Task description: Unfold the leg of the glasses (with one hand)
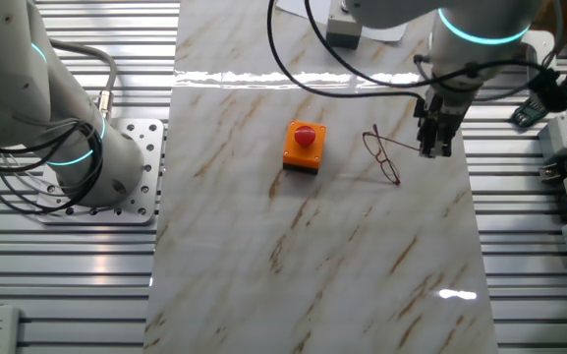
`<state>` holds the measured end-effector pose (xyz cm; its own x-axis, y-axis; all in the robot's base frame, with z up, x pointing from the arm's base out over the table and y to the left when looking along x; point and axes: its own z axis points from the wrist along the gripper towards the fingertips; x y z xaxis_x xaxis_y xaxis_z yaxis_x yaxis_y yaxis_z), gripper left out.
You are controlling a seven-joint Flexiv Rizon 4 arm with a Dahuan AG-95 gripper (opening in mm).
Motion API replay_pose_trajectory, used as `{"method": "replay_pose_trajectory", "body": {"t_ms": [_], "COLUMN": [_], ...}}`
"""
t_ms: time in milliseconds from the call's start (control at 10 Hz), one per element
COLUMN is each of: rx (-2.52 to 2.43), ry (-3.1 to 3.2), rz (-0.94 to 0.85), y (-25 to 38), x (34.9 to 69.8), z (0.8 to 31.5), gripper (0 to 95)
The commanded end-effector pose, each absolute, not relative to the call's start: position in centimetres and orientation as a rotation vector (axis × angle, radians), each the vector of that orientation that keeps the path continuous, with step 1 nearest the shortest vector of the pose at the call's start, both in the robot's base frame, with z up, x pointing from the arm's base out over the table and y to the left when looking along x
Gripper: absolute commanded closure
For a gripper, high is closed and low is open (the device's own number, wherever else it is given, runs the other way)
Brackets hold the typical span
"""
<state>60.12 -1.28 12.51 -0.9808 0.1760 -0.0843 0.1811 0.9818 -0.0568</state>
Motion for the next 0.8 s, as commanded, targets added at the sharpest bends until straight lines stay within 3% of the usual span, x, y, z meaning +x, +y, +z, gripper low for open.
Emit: {"method": "replay_pose_trajectory", "body": {"t_ms": [100, 800], "rx": [0.264, 0.254], "ry": [3.052, 3.066], "rz": [-0.101, -0.102], "y": [-1.4, -1.3], "x": [60.1, 59.8], "z": [13.0, 16.0], "gripper": [95.0, 95.0]}}
